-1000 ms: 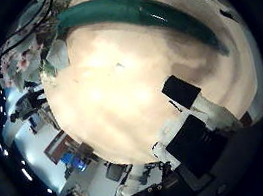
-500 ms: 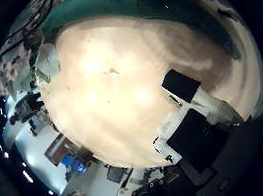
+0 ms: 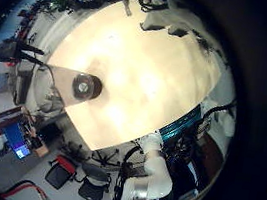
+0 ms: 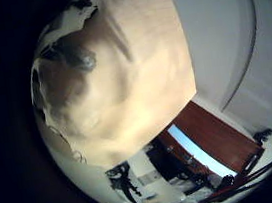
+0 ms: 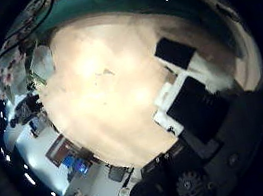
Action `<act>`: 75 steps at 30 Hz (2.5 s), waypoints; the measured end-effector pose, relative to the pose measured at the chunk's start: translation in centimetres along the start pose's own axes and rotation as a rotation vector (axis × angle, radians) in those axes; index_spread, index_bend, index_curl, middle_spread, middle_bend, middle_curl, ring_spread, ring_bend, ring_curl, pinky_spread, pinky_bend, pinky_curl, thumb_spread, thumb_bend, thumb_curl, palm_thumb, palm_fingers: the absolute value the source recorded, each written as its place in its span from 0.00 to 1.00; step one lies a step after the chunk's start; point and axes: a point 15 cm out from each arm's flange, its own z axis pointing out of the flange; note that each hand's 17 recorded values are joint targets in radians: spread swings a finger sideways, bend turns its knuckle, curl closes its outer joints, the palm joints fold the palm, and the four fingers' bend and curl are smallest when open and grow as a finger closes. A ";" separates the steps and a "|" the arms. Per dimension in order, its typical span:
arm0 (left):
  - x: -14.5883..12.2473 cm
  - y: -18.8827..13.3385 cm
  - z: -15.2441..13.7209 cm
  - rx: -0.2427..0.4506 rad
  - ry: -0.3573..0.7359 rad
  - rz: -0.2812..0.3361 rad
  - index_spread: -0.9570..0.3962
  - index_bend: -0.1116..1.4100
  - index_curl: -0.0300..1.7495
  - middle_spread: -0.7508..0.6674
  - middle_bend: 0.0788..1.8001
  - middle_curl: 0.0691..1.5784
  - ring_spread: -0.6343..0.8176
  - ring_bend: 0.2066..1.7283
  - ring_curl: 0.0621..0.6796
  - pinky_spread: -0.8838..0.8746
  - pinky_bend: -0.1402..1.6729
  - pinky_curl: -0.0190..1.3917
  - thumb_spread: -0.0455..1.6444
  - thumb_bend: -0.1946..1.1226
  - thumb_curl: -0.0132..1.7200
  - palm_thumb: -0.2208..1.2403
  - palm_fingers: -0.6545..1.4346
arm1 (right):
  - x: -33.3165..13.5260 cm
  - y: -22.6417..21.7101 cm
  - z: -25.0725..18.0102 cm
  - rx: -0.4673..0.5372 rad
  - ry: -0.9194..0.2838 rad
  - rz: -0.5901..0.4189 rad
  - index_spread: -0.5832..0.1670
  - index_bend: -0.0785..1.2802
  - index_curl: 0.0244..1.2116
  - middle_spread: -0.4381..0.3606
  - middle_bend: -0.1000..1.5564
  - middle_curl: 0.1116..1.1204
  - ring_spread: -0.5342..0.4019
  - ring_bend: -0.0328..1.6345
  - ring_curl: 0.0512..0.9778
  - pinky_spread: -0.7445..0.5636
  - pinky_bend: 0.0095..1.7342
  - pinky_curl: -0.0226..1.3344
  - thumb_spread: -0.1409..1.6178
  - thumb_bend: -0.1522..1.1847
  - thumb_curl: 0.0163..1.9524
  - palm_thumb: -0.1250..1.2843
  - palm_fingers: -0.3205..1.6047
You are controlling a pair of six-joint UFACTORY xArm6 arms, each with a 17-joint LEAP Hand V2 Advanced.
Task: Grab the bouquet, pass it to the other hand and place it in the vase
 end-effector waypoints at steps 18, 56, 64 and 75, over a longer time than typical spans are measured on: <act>-0.2 0.1 -0.2 0.004 0.001 -0.006 0.64 0.20 0.26 0.63 0.07 0.19 0.69 0.21 0.19 0.76 0.40 0.01 0.74 0.13 0.17 0.32 0.46 | -1.1 -0.9 0.2 0.036 0.021 -0.031 0.17 0.54 0.65 0.17 0.61 0.65 0.25 0.72 0.47 0.22 0.71 0.18 0.61 0.10 0.26 0.73 0.85; 0.0 0.0 -1.4 0.035 -0.005 -0.009 0.64 0.20 0.25 0.63 0.07 0.20 0.69 0.21 0.19 0.76 0.40 0.01 0.74 0.13 0.17 0.32 0.46 | 1.2 4.5 -13.0 0.380 -0.196 -0.095 0.42 0.83 0.73 0.36 0.83 0.70 0.38 0.90 0.60 0.43 0.82 0.43 0.63 0.14 0.47 0.91 0.78; 0.4 0.2 -2.6 0.065 -0.006 -0.020 0.64 0.20 0.25 0.63 0.07 0.20 0.69 0.21 0.18 0.76 0.40 0.01 0.74 0.13 0.17 0.32 0.46 | 2.9 8.8 -16.2 0.391 -0.338 -0.152 0.44 0.85 0.72 0.37 0.85 0.68 0.38 0.91 0.59 0.44 0.80 0.47 0.63 0.13 0.51 0.91 0.78; 2.4 -1.2 -5.7 0.158 0.092 -0.044 0.64 0.20 0.25 0.62 0.07 0.20 0.67 0.22 0.18 0.74 0.41 0.01 0.74 0.14 0.17 0.32 0.48 | 4.5 14.6 -20.0 0.401 -0.637 -0.254 0.47 0.87 0.69 0.38 0.86 0.66 0.38 0.91 0.58 0.44 0.77 0.51 0.62 0.13 0.55 0.90 0.78</act>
